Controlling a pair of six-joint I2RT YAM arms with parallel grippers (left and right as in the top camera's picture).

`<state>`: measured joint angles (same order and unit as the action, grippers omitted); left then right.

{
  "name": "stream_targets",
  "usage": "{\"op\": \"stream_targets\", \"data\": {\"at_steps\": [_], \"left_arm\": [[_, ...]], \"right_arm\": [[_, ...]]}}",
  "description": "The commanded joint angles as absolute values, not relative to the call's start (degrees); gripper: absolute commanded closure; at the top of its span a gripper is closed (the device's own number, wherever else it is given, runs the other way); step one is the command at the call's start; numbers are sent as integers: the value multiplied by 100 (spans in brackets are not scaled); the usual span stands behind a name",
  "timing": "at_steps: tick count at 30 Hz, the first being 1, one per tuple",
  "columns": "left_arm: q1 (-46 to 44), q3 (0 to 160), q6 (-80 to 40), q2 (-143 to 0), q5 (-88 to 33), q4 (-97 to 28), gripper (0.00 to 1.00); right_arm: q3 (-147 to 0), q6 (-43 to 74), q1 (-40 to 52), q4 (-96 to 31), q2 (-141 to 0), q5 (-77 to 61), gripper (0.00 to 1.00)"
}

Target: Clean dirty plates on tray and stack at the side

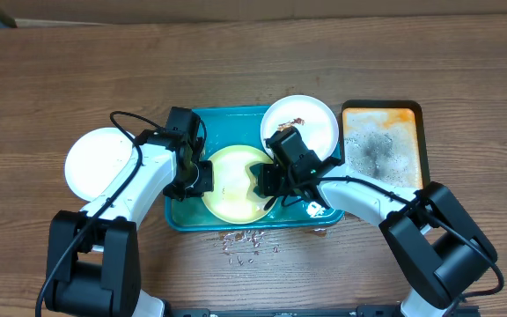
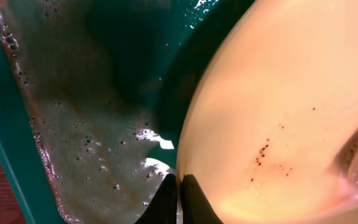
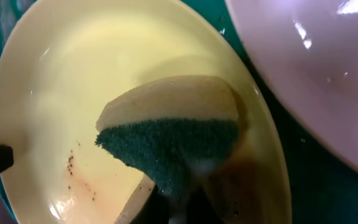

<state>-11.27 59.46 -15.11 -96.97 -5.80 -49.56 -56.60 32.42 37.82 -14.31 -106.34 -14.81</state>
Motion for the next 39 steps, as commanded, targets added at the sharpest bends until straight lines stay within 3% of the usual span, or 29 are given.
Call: {"op": "stream_targets", "data": {"at_steps": [1, 10, 19, 39], "left_arm": [[-1173, 5931, -1549, -9675, -598, -4960, 96], [-1170, 5931, -1546, -9675, -598, -4954, 96], [-1170, 5931, -1546, -9675, -598, -4945, 96], [-1170, 5931, -1546, -9675, -596, -4917, 96]], "right_arm": [[-5769, 2899, 3780, -1702, -10650, -1549, 96], [-6663, 2296, 3763, -2652, -9959, -753, 96], [-6716, 2200, 3621, -2729, -9454, -705, 96], [-6405, 2206, 3959, -2464, -10468, -545, 96]]}}
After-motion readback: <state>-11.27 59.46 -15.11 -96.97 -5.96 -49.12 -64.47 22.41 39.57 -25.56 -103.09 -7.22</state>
